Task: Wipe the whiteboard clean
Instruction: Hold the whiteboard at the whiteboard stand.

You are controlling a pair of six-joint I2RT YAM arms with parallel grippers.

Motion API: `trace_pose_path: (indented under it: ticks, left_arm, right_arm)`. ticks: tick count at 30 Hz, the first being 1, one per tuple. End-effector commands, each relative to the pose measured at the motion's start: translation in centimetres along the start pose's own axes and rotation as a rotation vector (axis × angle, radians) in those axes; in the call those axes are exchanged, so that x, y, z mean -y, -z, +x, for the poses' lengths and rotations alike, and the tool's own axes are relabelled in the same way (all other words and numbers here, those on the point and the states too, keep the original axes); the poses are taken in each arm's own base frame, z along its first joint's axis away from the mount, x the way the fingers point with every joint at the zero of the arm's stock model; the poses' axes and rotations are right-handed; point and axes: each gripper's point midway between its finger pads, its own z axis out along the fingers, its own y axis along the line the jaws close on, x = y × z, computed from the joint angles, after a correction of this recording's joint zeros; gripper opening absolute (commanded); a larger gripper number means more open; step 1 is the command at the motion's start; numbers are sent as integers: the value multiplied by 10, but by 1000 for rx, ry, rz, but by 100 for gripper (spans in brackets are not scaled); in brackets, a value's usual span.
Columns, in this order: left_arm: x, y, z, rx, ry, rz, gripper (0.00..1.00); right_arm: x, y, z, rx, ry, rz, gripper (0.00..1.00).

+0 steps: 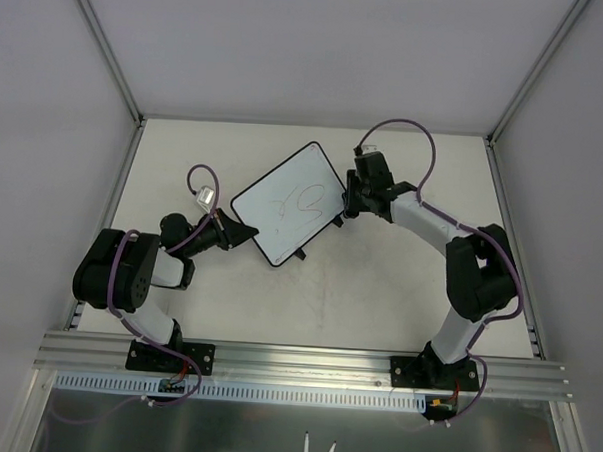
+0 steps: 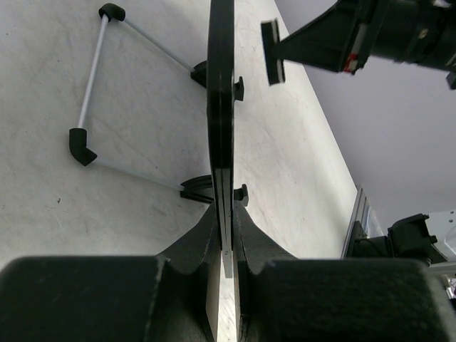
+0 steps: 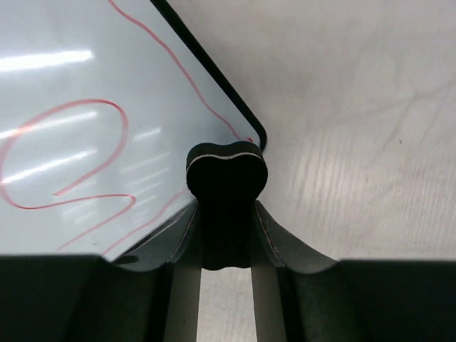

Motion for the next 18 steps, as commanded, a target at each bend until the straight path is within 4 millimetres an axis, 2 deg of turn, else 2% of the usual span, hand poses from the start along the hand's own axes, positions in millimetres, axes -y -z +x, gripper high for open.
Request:
trace_pose_path:
  ticks: [1, 2, 6, 10, 14, 18]
  left_arm:
    - [45, 5, -25, 103, -273, 205, 0]
    - [45, 6, -26, 104, -274, 205, 0]
    - [44, 5, -25, 99, -271, 205, 0]
    - [43, 4, -26, 99, -271, 205, 0]
    - [40, 5, -28, 103, -258, 197, 0]
    - [36, 5, -29, 102, -244, 189, 0]
  right_arm:
    - [-29, 21, -47, 89, 69, -131, 0]
    - [-42, 25, -53, 95, 100, -193, 0]
    - [-62, 28, -62, 127, 164, -269, 0]
    - [-91, 35, -71, 182, 222, -396, 0]
    - [-119, 38, -65, 215, 309, -440, 0]
    - [-136, 37, -66, 251, 341, -457, 0]
